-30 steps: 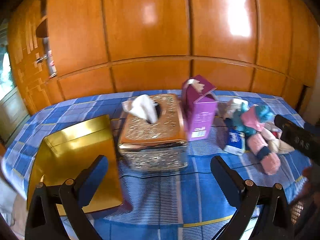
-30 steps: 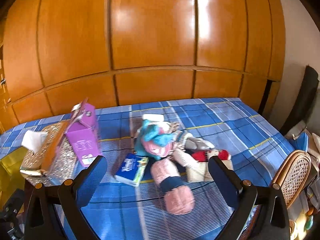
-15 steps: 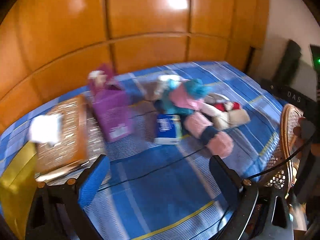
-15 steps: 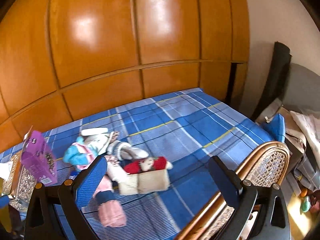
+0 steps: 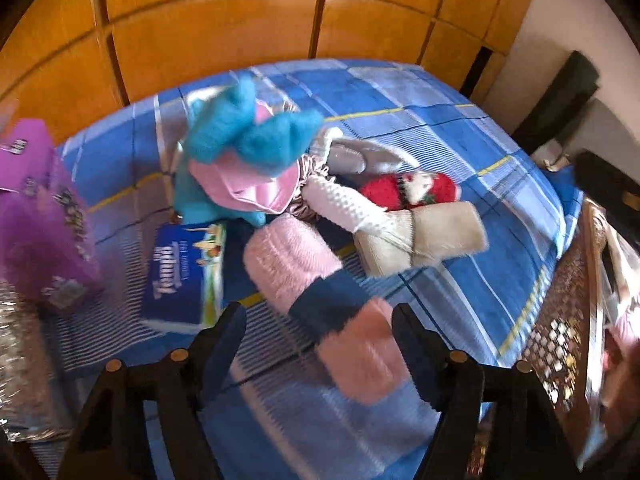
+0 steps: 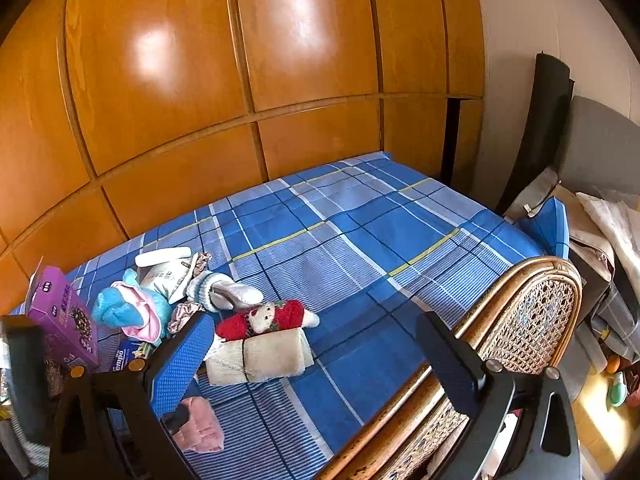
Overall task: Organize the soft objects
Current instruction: 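Grasp the pink-and-navy rolled towel with the left gripper while the right gripper reaches toward the teal plush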
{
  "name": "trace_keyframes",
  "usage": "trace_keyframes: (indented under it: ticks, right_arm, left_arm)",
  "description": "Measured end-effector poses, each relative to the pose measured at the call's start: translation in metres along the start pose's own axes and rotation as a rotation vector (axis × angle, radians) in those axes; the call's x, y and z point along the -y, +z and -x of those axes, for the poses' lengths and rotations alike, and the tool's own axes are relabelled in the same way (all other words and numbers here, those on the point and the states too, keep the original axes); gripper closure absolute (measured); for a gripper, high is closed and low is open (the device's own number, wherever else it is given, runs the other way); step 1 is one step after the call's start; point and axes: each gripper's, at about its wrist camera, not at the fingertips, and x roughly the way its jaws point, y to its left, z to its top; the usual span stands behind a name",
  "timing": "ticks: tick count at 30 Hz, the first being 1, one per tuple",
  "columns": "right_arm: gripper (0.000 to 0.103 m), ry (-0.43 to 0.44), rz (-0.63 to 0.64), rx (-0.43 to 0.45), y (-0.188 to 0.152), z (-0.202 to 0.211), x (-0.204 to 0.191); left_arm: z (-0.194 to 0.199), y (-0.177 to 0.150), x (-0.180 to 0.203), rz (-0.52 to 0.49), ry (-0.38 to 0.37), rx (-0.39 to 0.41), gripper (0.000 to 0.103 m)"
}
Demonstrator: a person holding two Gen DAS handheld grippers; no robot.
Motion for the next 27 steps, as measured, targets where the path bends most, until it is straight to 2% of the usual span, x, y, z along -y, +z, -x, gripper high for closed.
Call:
trace_keyframes:
  ticks: [4,5,6,9,12,16,20,24,27]
  right_arm:
    - [0.0,0.006,-0.001,-0.031,-0.002,-0.007,0.002]
    - [0.0,0.013,-0.002,-0.039,-0.002,-0.008,0.002]
    - [0.001,0.019,0.0,-0.045,-0.002,-0.009,0.002]
    - [0.003,0.047,0.009,-0.056,0.001,-0.012,-0.002]
    - [0.013,0.103,0.024,-0.082,0.004,-0.017,-0.013]
    - [0.024,0.224,0.048,-0.173,0.01,-0.032,-0.04]
    - [0.025,0.361,0.108,-0.248,0.021,-0.046,-0.083]
    - [0.025,0.398,0.228,-0.26,0.027,-0.058,-0.134]
    - [0.025,0.364,0.335,-0.311,0.023,-0.081,-0.169]
  left_arm:
    - [-0.024,0.001,-0.001,0.014,-0.022,-0.041,0.026]
    - [-0.024,-0.002,-0.004,0.03,-0.076,-0.035,0.043]
    - [-0.022,-0.006,-0.008,0.051,-0.148,-0.026,0.053]
    - [-0.007,-0.017,-0.017,0.041,-0.166,0.005,0.059]
    - [0.012,-0.034,-0.029,0.028,-0.169,0.019,0.059]
    - [0.034,-0.064,-0.052,0.036,-0.156,0.028,0.059]
    - [0.046,-0.087,-0.075,0.075,-0.141,0.03,0.059]
    - [0.053,-0.098,-0.091,0.109,-0.14,0.045,0.059]
    - [0.052,-0.102,-0.094,0.13,-0.149,0.053,0.058]
